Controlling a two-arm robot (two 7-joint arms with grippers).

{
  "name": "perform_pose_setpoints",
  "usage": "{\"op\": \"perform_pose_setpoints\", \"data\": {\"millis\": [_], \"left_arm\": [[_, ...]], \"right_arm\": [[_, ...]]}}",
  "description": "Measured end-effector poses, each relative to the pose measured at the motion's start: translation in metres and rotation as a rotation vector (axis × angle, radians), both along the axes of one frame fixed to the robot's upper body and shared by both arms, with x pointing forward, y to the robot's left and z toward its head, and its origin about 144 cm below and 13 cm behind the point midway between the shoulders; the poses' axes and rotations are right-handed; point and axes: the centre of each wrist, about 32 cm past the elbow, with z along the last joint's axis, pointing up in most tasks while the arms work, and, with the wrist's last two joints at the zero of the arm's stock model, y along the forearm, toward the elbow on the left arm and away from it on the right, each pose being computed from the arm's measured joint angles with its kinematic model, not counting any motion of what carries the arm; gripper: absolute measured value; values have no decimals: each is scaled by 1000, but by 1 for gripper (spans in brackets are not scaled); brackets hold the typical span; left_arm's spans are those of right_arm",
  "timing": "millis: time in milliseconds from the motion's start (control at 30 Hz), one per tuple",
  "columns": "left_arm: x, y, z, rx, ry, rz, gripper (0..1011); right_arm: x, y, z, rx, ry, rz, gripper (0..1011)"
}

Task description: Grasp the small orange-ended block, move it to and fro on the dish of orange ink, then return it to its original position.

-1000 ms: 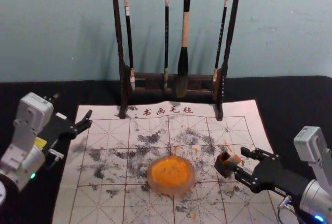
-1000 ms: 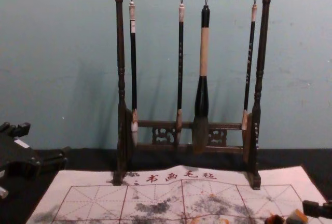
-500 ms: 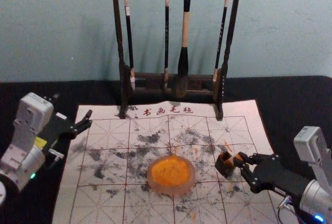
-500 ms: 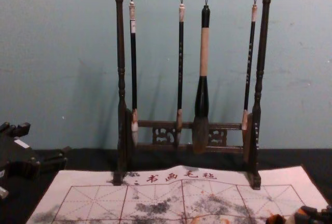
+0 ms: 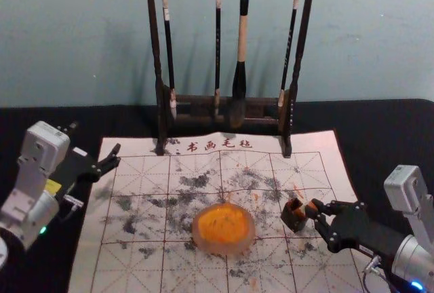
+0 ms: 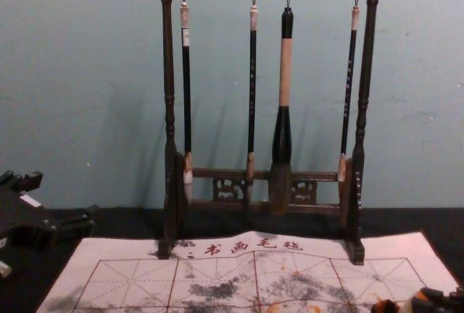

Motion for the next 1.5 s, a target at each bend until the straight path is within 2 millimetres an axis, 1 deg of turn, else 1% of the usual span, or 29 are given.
{"op": "perform_pose_setpoints", "data": {"millis": [500,967,1500], "left_arm": [[0,0,0,0,0,0,1001],[0,0,0,0,0,0,1001],[0,0,0,0,0,0,1001]], "right_arm": [[0,-1,1,2,-2,0,88],[0,-3,10,17,-36,-1,88],[-1,-7,34,36,-121,3,87]]}}
